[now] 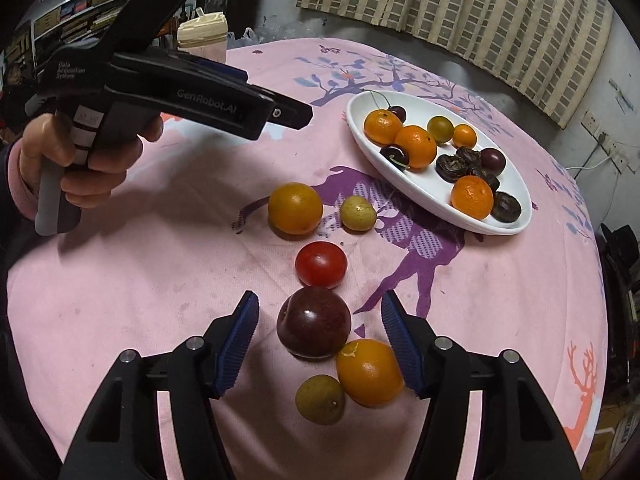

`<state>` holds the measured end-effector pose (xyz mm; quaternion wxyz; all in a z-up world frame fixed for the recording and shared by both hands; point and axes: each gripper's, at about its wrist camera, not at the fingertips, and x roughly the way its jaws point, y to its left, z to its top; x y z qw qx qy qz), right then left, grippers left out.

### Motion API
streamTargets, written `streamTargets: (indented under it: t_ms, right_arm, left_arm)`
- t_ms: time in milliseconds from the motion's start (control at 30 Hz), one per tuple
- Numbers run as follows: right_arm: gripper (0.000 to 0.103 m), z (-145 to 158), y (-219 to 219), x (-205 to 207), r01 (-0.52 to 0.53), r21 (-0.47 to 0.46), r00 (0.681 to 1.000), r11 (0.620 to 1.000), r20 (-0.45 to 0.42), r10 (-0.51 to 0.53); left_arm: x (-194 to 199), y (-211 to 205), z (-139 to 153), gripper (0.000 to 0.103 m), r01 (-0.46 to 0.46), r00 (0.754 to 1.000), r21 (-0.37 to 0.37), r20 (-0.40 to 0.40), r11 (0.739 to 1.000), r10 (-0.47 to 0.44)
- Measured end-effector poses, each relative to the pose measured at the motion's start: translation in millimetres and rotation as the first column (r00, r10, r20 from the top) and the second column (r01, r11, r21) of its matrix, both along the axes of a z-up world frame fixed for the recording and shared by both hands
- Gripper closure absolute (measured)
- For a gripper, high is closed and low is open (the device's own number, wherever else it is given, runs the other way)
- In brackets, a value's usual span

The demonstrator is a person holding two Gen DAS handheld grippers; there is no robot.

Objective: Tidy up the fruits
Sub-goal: 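Carry a yellow fruit to the plate with the left tool while the right tool carries a red plum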

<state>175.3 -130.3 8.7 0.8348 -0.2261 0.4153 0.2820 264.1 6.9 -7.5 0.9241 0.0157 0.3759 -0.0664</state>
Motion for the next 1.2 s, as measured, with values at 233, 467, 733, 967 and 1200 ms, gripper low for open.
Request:
streamTargets:
  t_ms: [233,467,733,967,1200]
  right_arm:
    - [0.064,-9,7,-3,-0.031,-0.049,0.999,0.998,0.015,0.031]
    - [0.065,14,-23,16,0.059,0.185,0.997,0.981,-0.064,-0.047]
    - [0.064,25,-57,36,0.183,0.370,0.976,0.911,-0.181,-0.123]
    - [0.064,24,-54,34,0.170,0.356,0.979,0.919,-0.167,-0.116]
    - [0.064,23,-56,36,0.181,0.356,0.977,0.917,-0.173,-0.125]
  left_arm:
    - [0,-3,-1,0.005,0.007,1.000,0.009,-0.002,1.000,-0.007]
    - [-14,-12,6,0.005,0.200,0.980,-0.026,-0.011,0.979,-0.201]
    - [-34,-49,-9,0.046,0.421,0.905,-0.007,-0.056,0.907,-0.421]
    - [-27,-54,-26,0.050,0.406,0.907,-0.023,-0.111,0.913,-0.406]
    - [-21,-56,-37,0.062,0.404,0.903,-0.013,-0.152,0.915,-0.401]
